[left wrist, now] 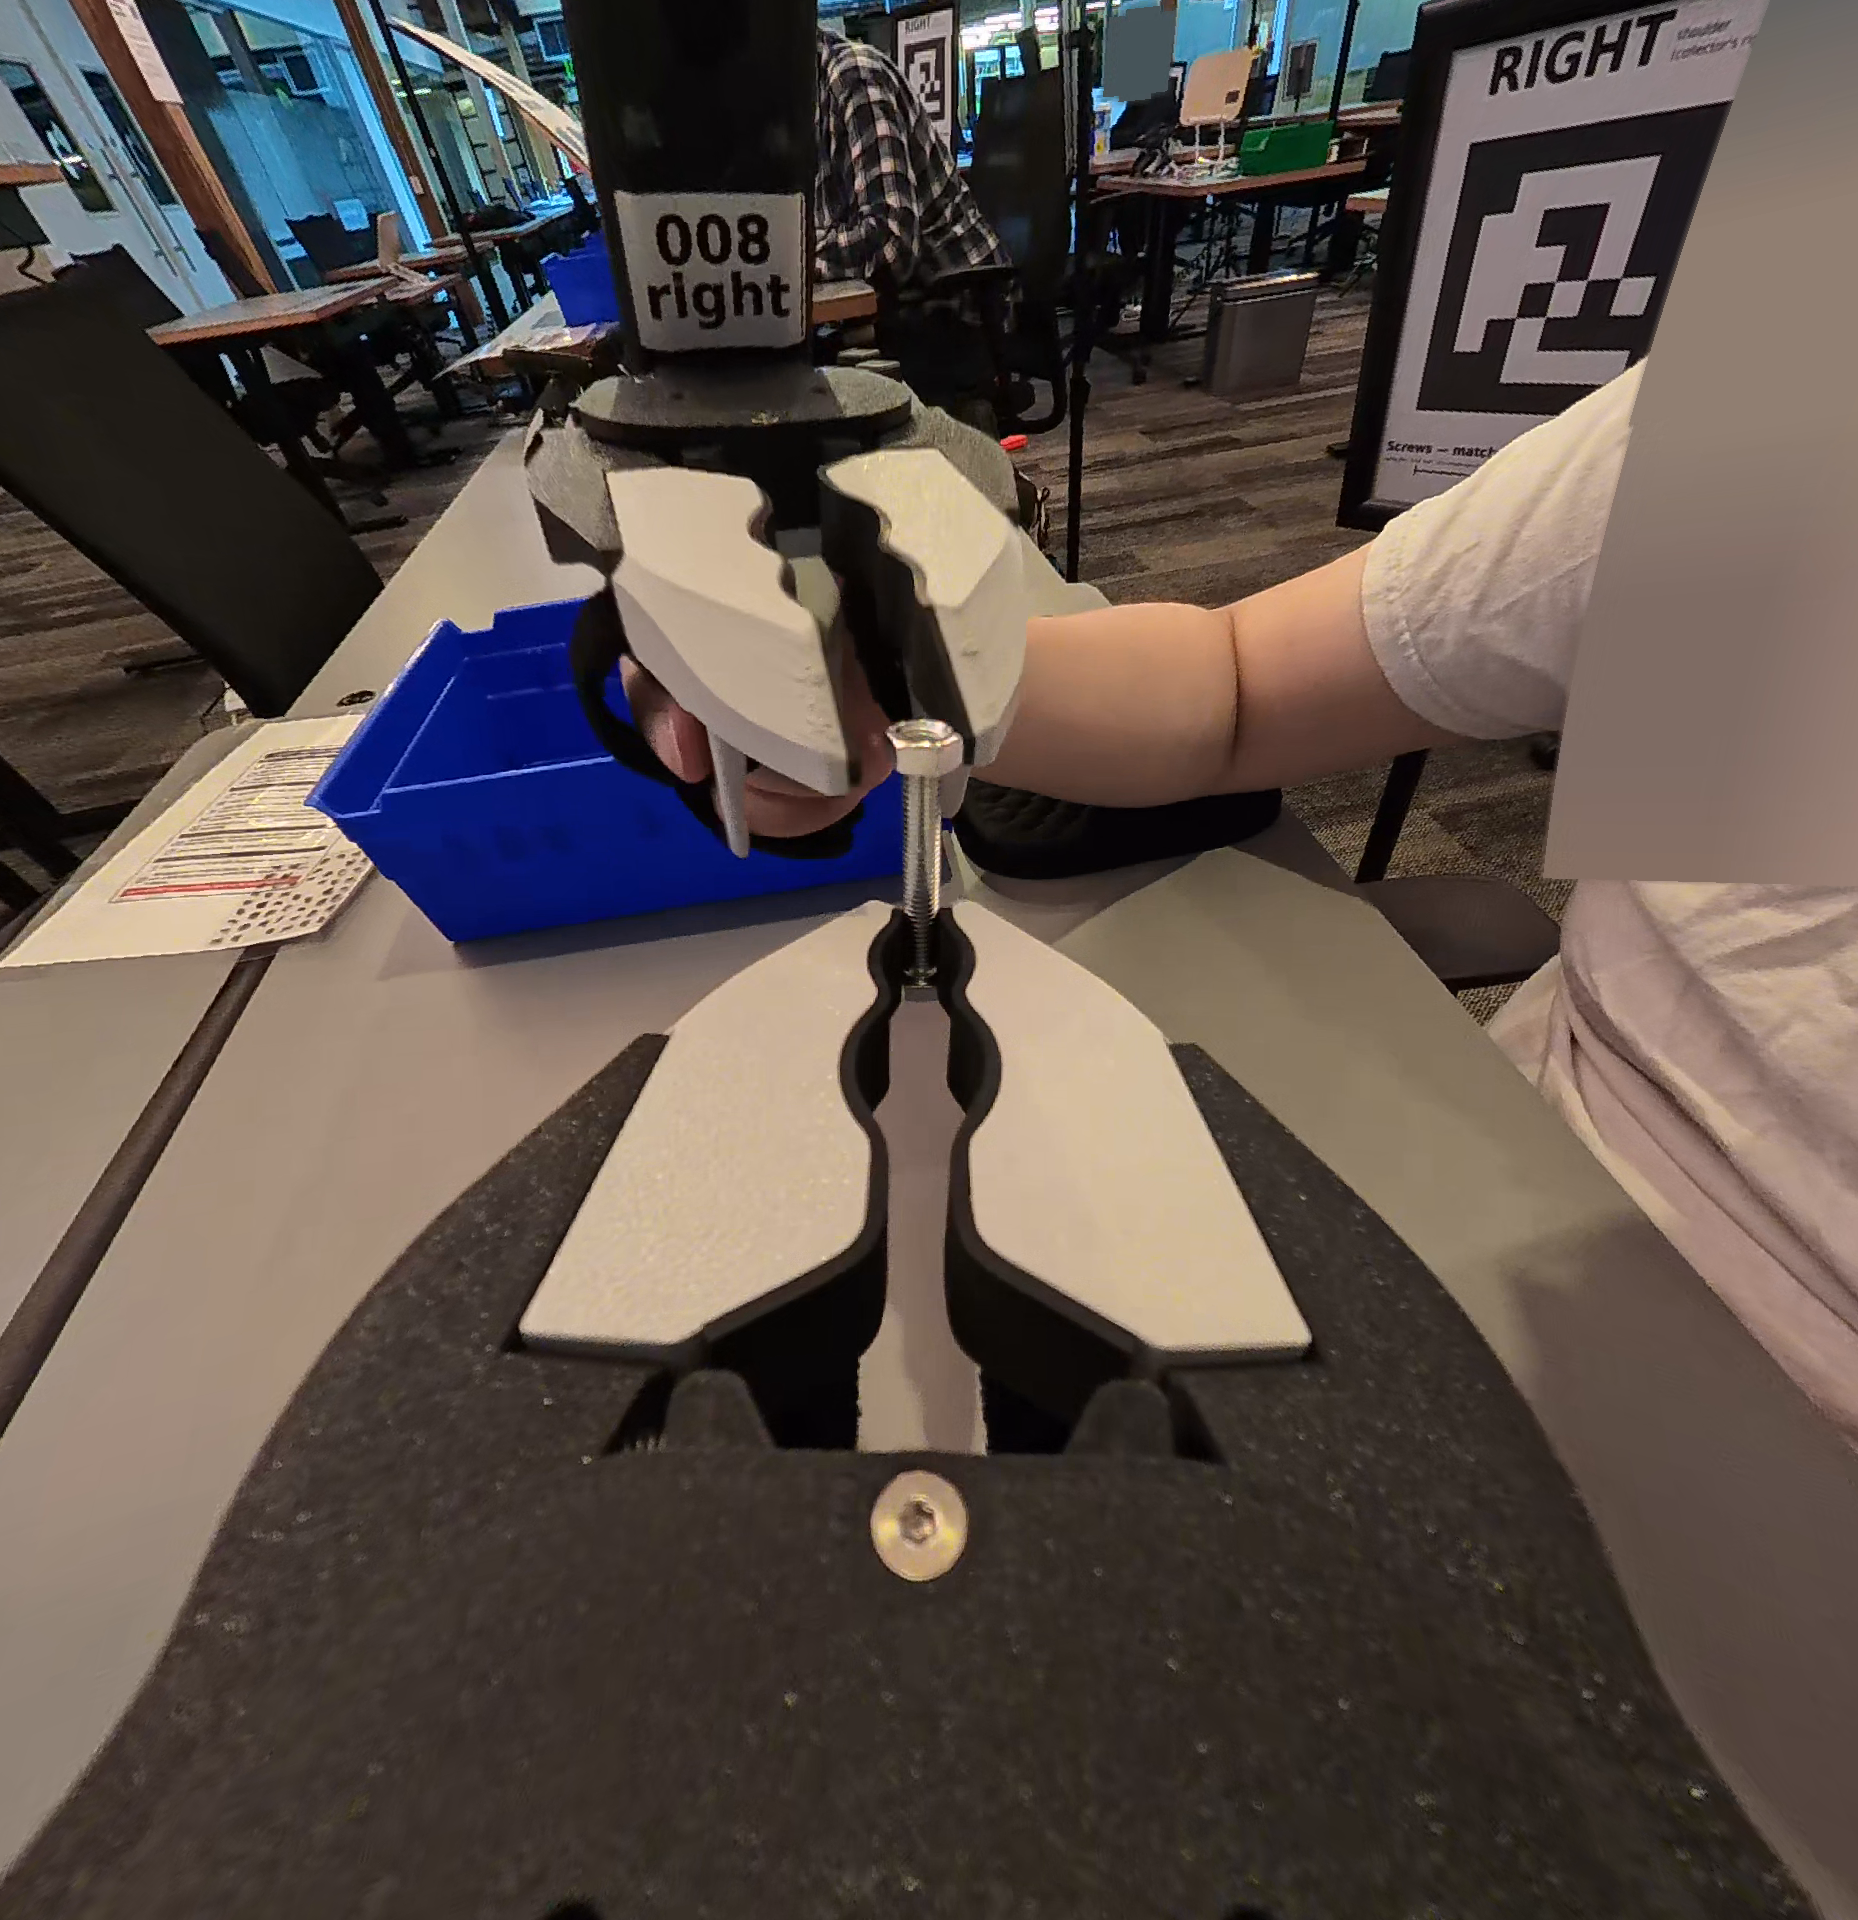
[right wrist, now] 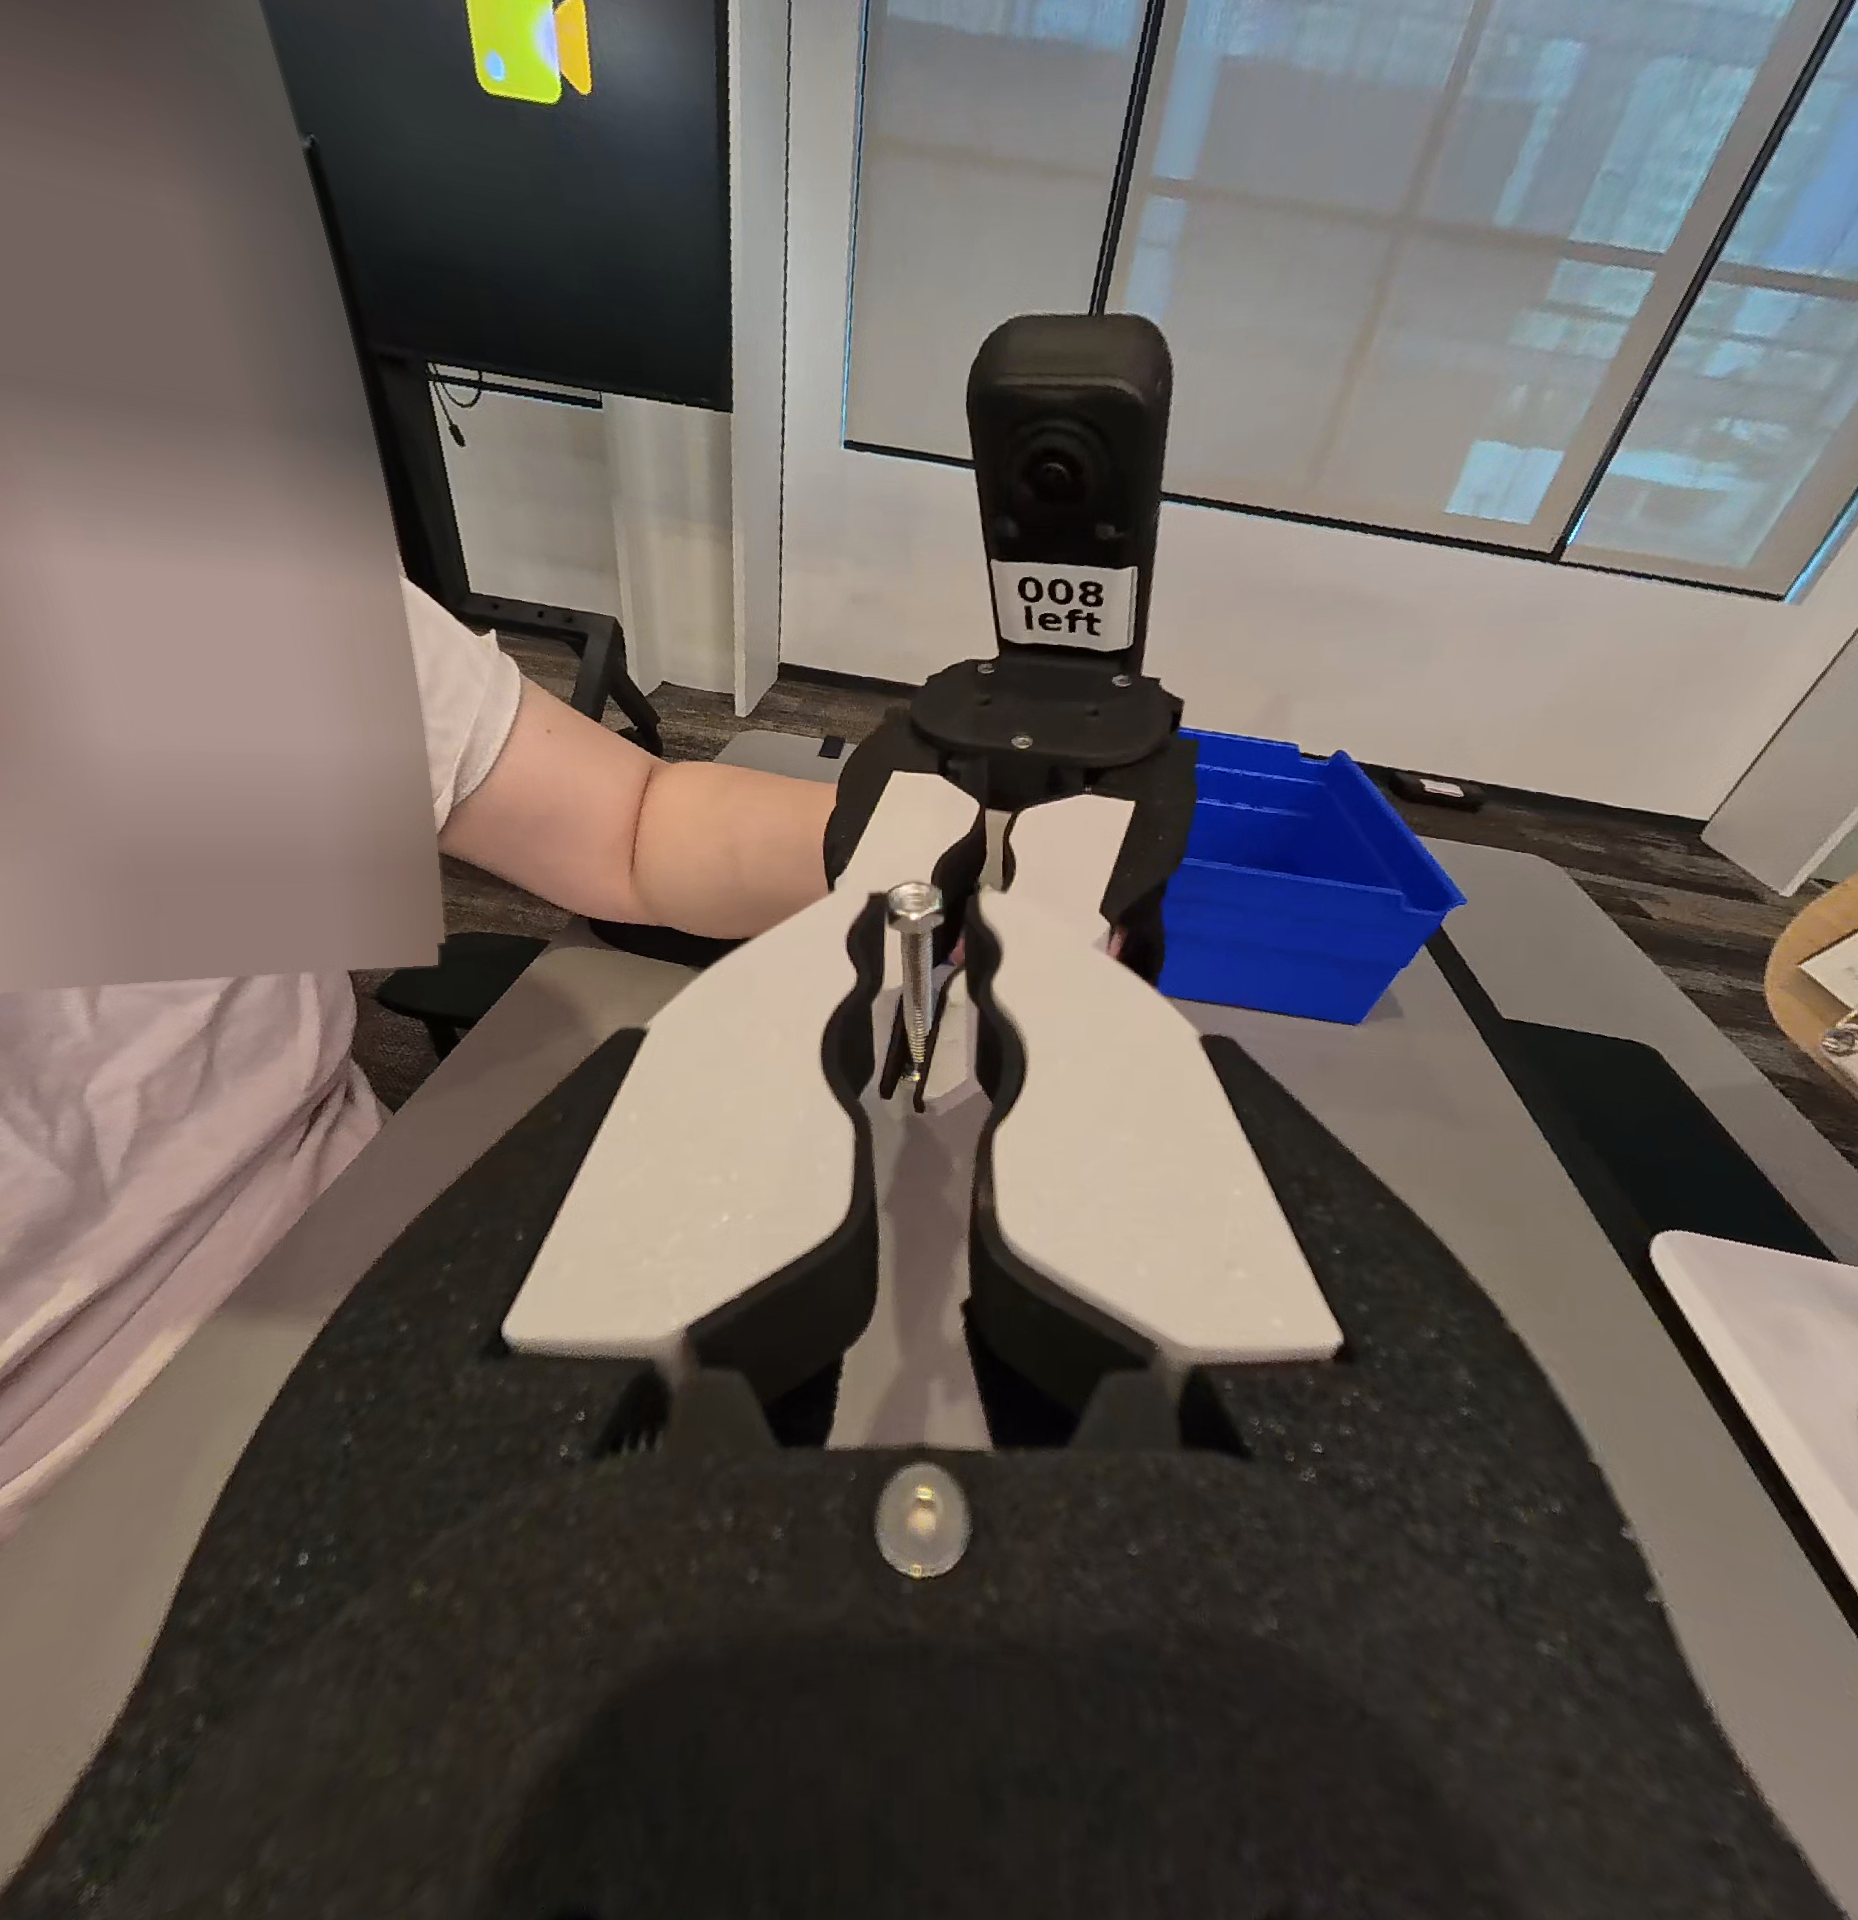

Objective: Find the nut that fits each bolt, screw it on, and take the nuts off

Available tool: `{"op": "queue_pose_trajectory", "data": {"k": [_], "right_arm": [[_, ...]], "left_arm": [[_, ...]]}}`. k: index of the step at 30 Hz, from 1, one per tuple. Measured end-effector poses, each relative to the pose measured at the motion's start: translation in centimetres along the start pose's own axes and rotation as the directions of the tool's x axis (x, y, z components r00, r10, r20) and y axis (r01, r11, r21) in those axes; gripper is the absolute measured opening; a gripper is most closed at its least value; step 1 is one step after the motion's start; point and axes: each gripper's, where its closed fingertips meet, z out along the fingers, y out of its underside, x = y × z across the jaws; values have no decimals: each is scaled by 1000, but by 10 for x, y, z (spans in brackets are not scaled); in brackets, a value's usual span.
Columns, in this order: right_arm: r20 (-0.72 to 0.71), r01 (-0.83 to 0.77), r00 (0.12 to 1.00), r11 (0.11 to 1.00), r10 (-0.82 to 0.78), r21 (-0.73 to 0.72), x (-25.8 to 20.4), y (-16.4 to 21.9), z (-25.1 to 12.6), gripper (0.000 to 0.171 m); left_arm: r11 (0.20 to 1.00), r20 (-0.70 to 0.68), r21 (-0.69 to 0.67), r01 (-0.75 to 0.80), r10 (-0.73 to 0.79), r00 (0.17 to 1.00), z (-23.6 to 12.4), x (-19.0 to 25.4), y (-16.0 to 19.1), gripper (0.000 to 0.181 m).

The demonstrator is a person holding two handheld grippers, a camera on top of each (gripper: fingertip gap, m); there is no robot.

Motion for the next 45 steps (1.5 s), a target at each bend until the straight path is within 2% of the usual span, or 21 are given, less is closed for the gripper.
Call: {"op": "queue_pose_trajectory", "data": {"k": [7, 14, 22, 25, 28, 31, 45], "right_arm": [[-29, -13, 1000, 1000, 13, -16, 4, 2, 1, 10], [-193, -51, 980, 998, 43, -39, 26, 6, -1, 9], [-411, -70, 910, 997, 48, -39, 46, 8, -1, 9], [-408, -73, 911, 997, 53, -35, 45, 5, -1, 9], [-393, -25, 919, 998, 3, -51, 42, 1, -2, 23], [-388, 28, 921, 999, -44, -45, 40, -5, -5, 23], [-383, 59, 919, 993, -94, -102, 36, -2, -1, 20]], "left_arm": [[1000, 39, -20, 7, -7, 999, -1, -6, 2, 4], [997, 184, -63, 43, -31, 982, -7, -28, 7, 4], [992, 331, -102, 72, -35, 943, -14, -47, 10, 4], [993, 318, -89, 78, -46, 947, -15, -46, 7, 4], [993, 300, -83, 79, -51, 953, -15, -43, 5, 4], [994, 299, -77, 74, -47, 953, -15, -42, 3, 4], [995, 326, -66, 79, -53, 944, -22, -47, 1, 4]]}}
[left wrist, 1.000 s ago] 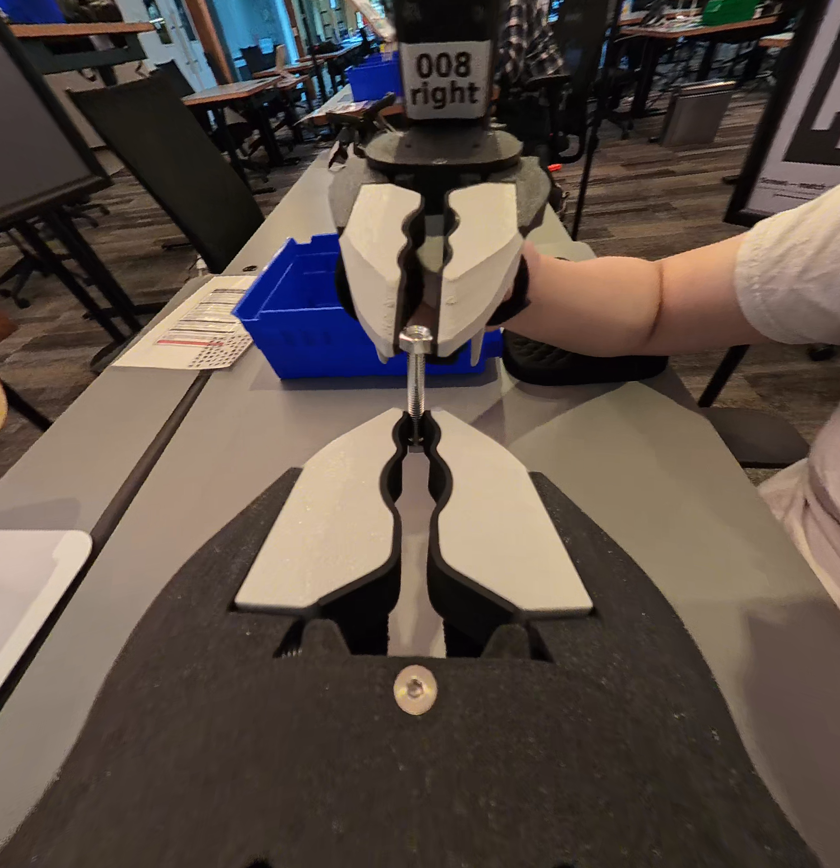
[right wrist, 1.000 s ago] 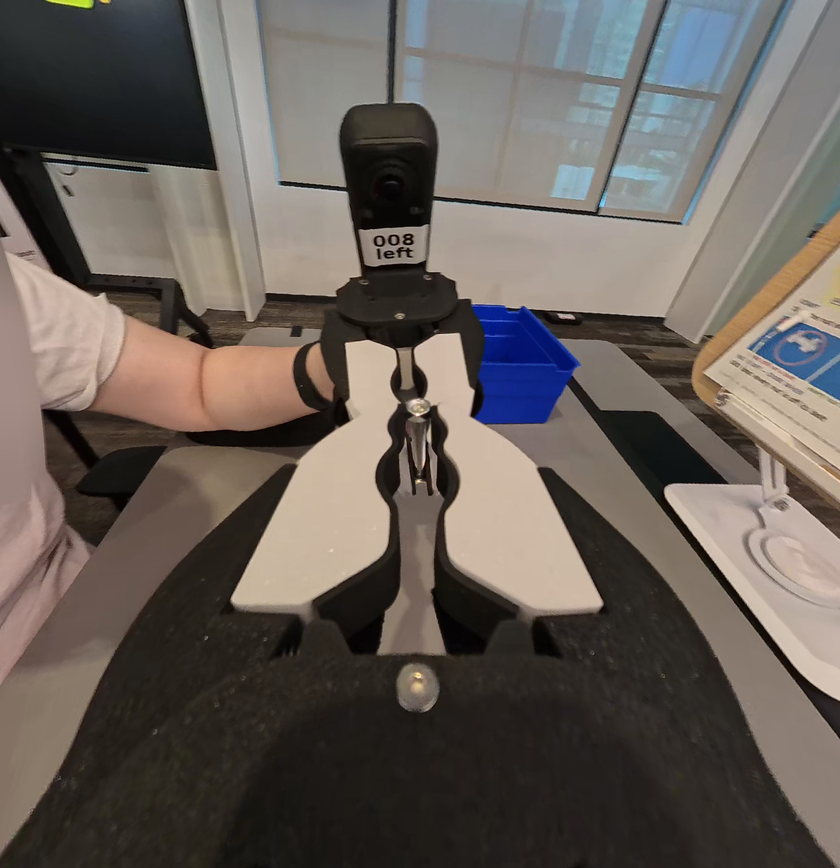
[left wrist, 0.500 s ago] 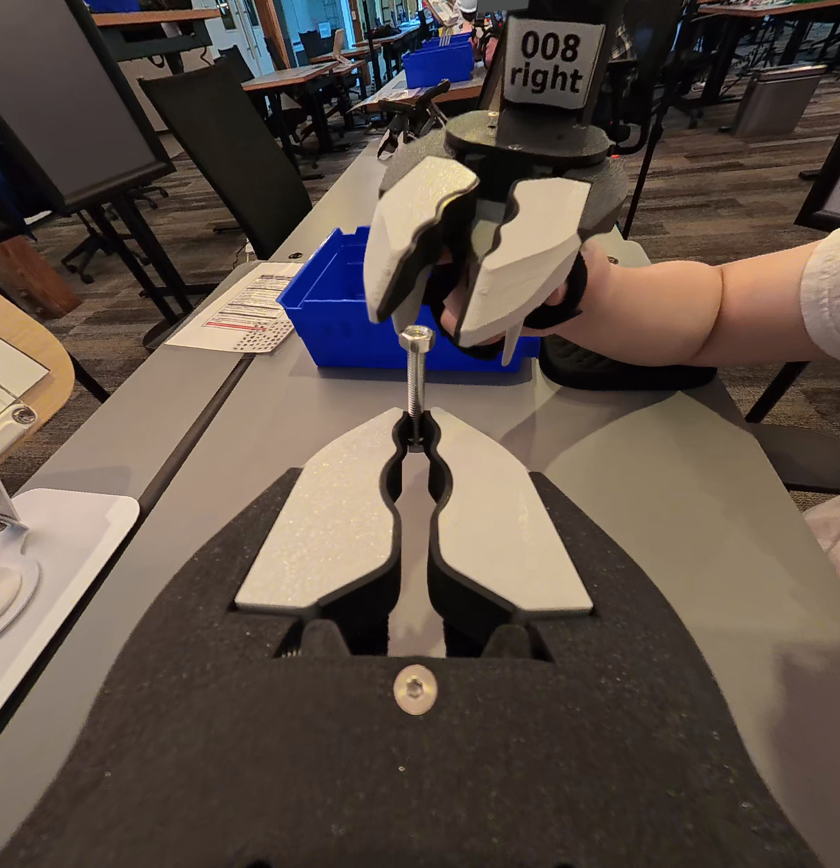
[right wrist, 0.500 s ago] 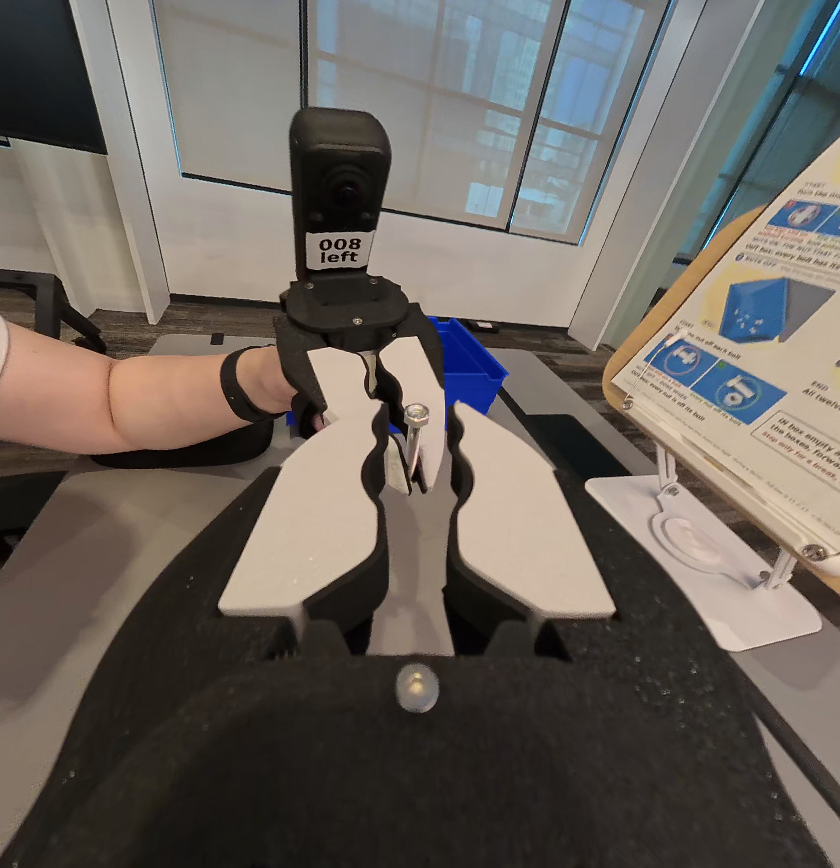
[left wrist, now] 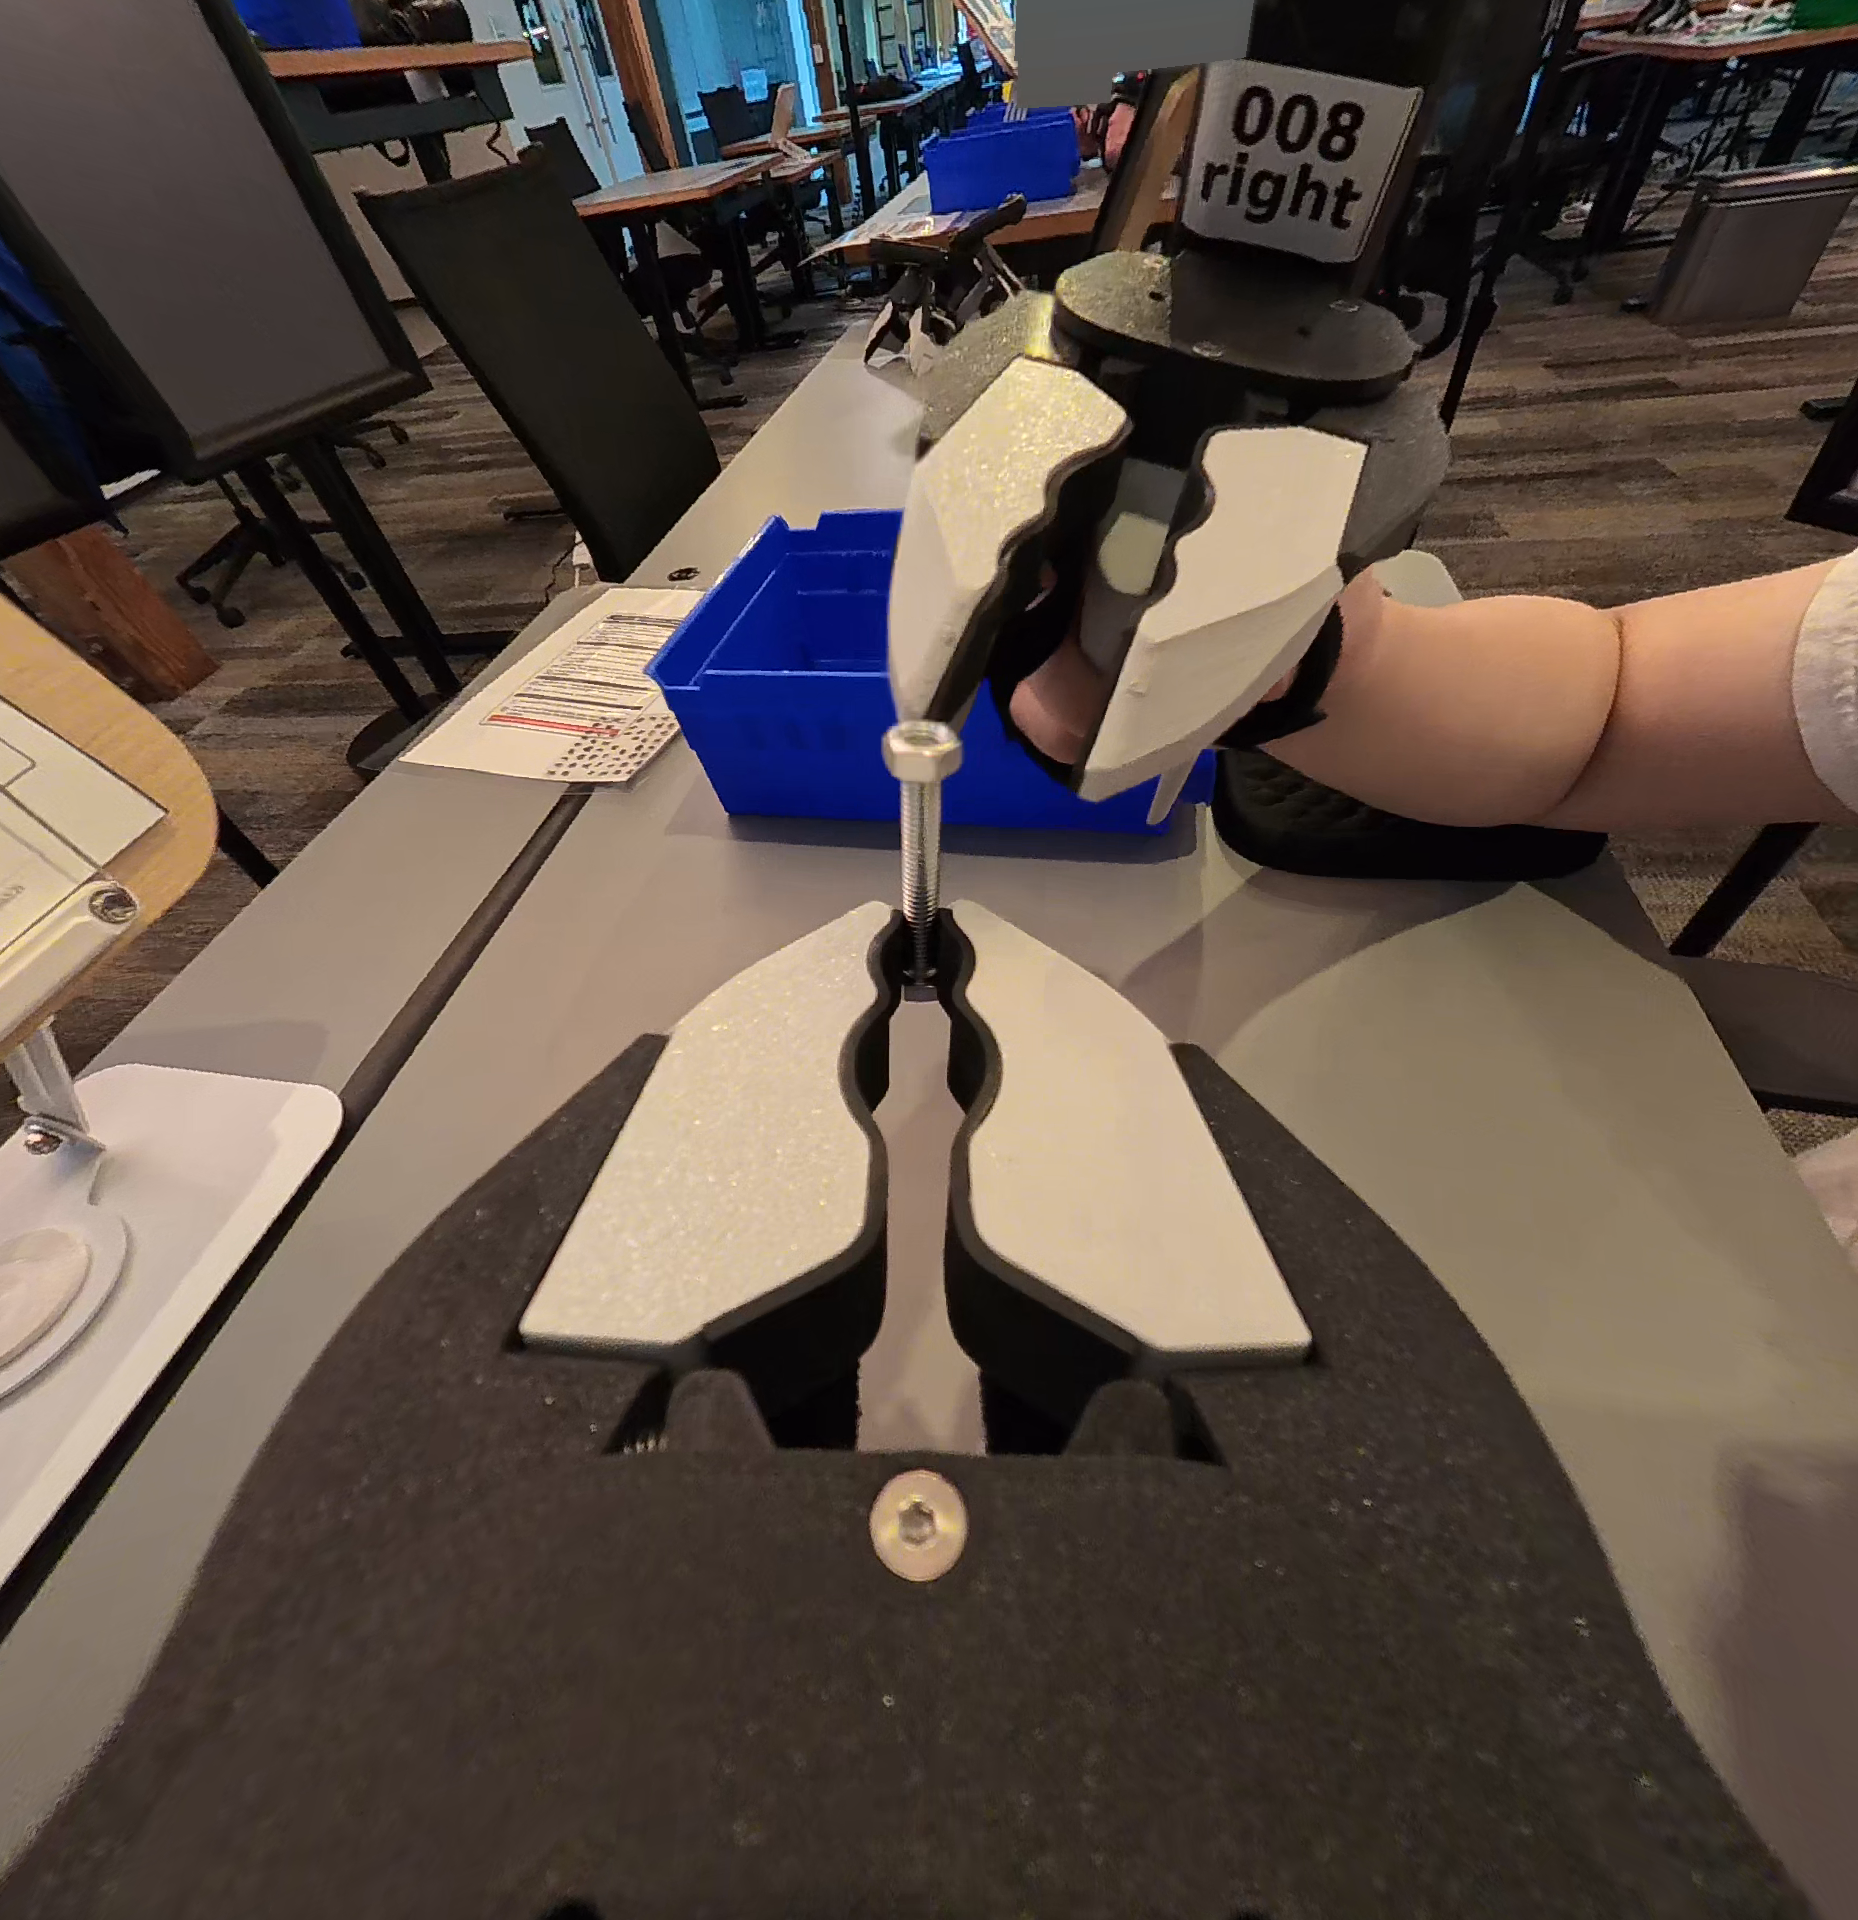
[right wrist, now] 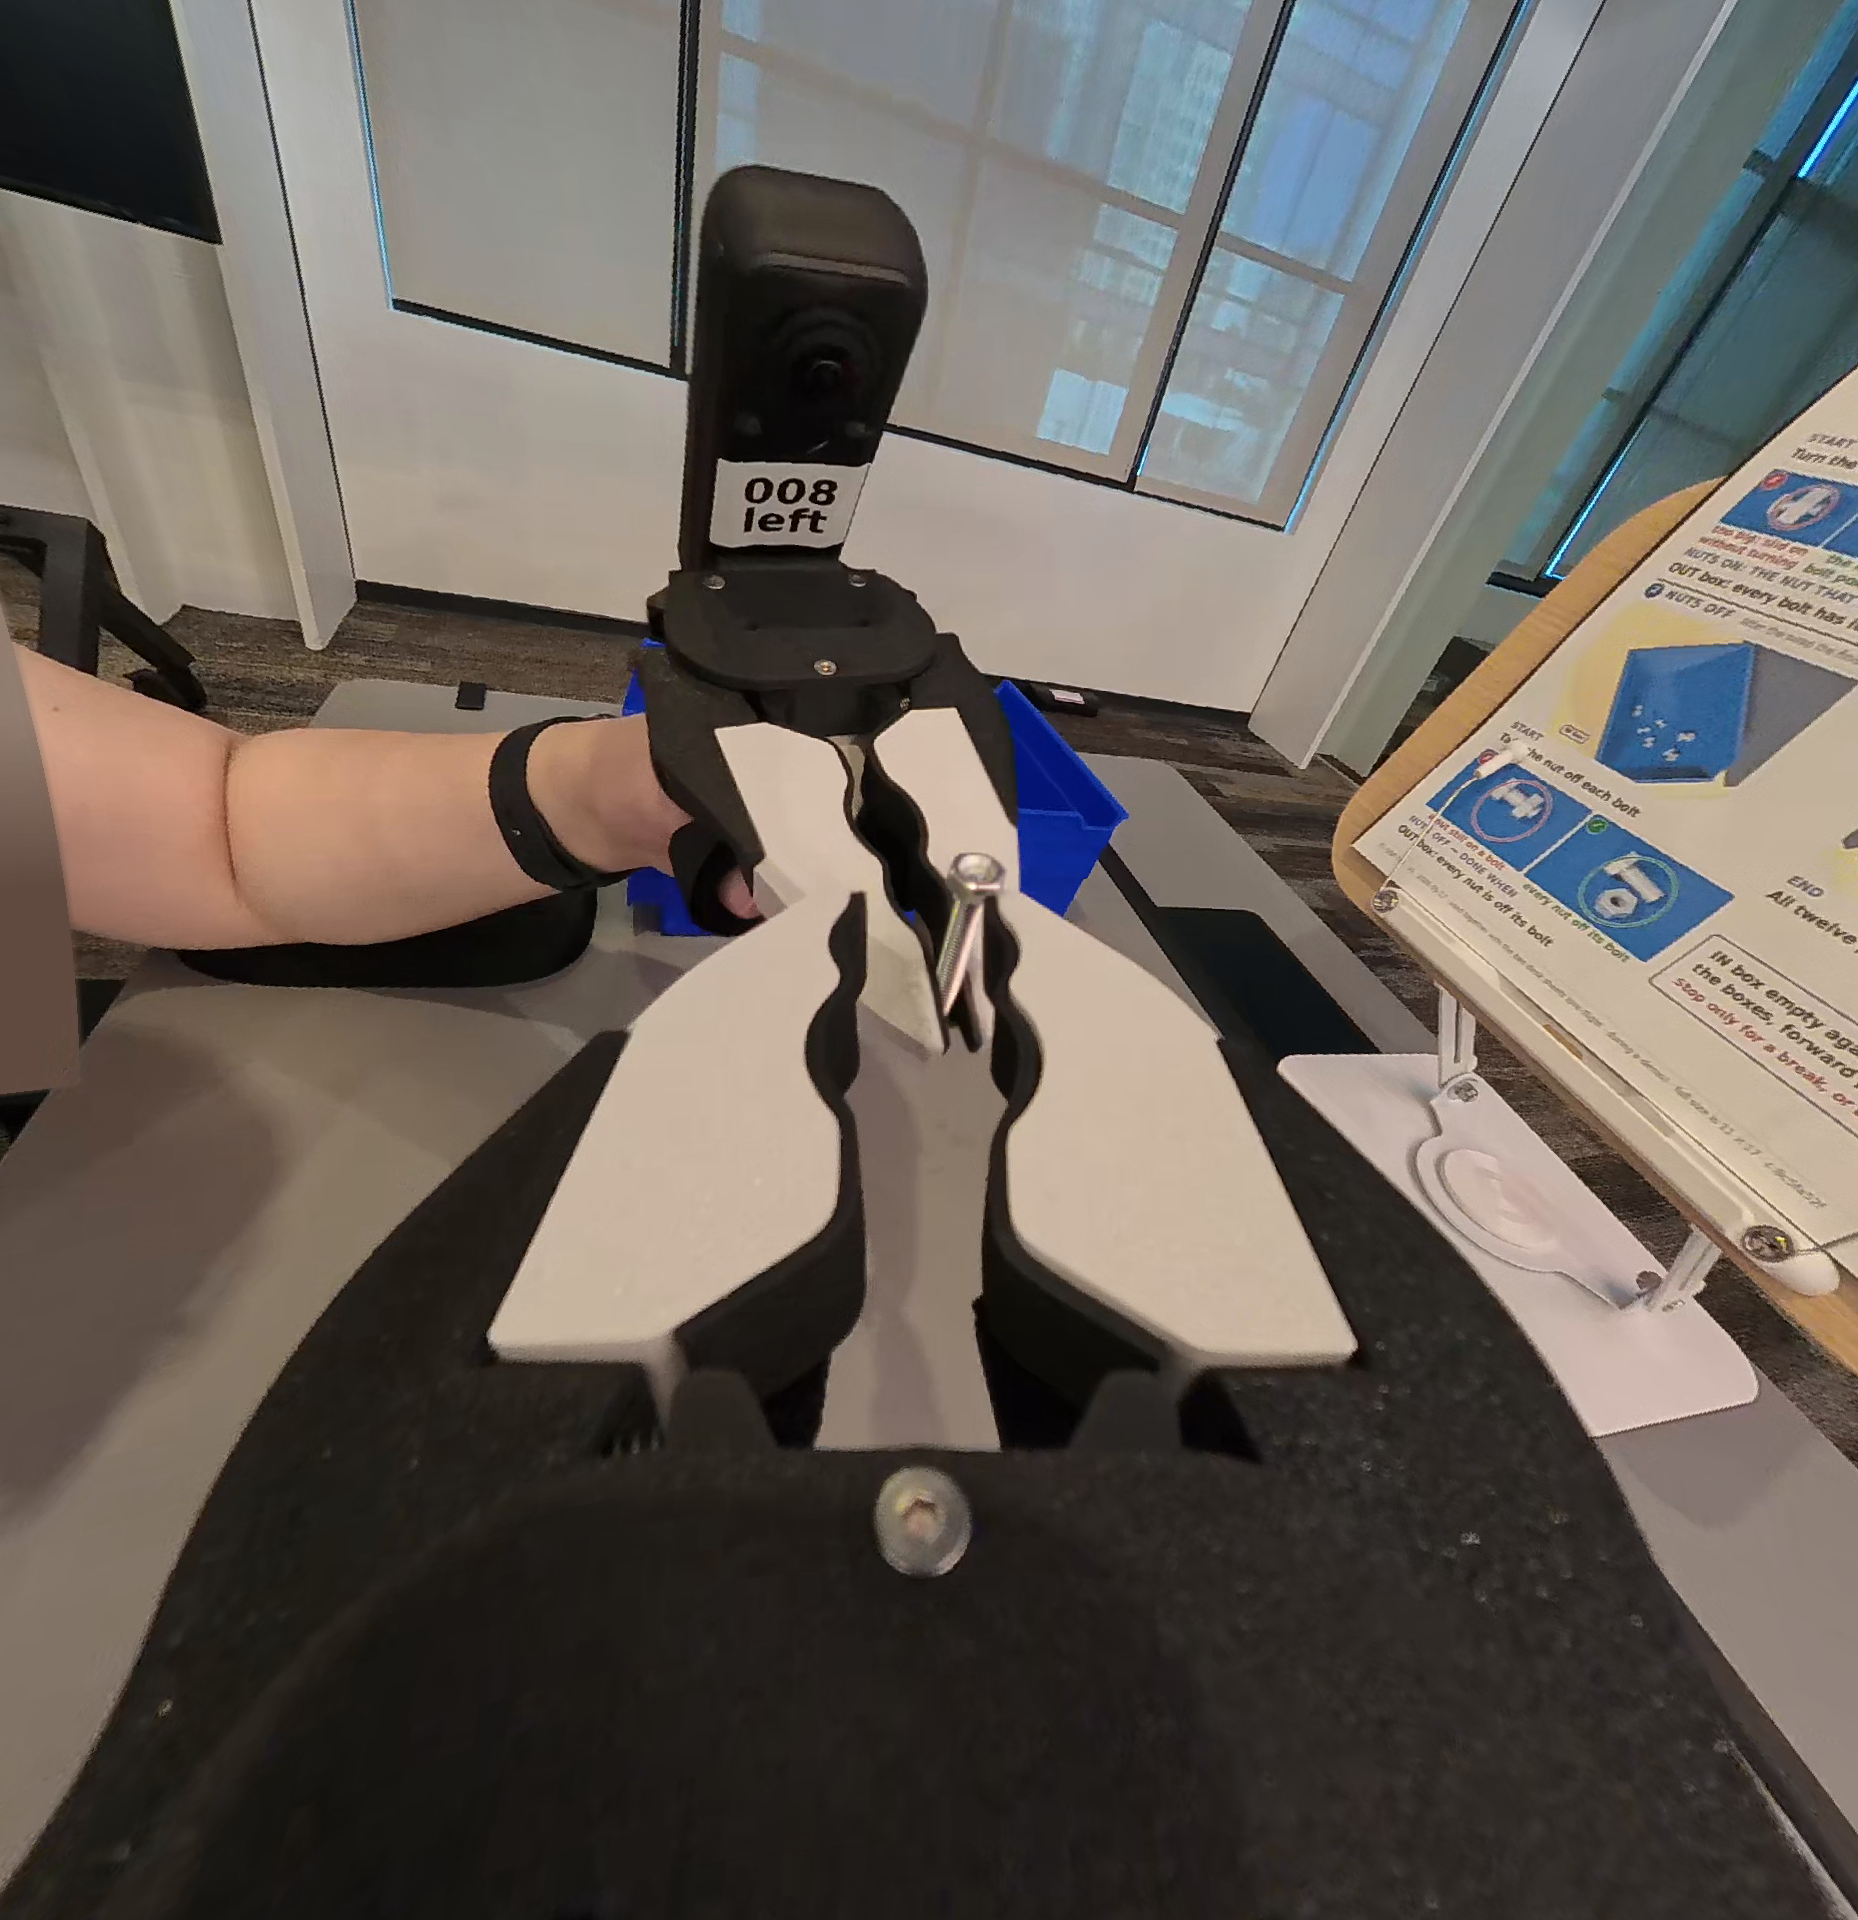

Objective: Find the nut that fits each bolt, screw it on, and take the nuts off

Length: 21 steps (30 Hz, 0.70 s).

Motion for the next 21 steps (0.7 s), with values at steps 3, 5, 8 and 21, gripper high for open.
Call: {"op": "queue_pose_trajectory", "data": {"k": [3, 5, 8, 21], "right_arm": [[-18, 8, 1000, 1000, -8, -6, 3, 0, -1, 20], [-34, 16, 999, 1000, -16, 19, 4, -3, -2, 20], [-31, 27, 999, 999, -27, 17, 2, -4, -1, 21], [-41, 58, 997, 998, -59, -7, 0, -2, 1, 20]], "left_arm": [[1000, -9, 9, 5, -5, 1000, -1, 0, -1, 4], [1000, -18, 7, 0, 0, 1000, 0, 2, -1, 4], [1000, -23, -5, -11, 11, 1000, 2, 5, 1, 4], [1000, -17, -1, -12, 12, 1000, 1, 4, 0, 4]]}}
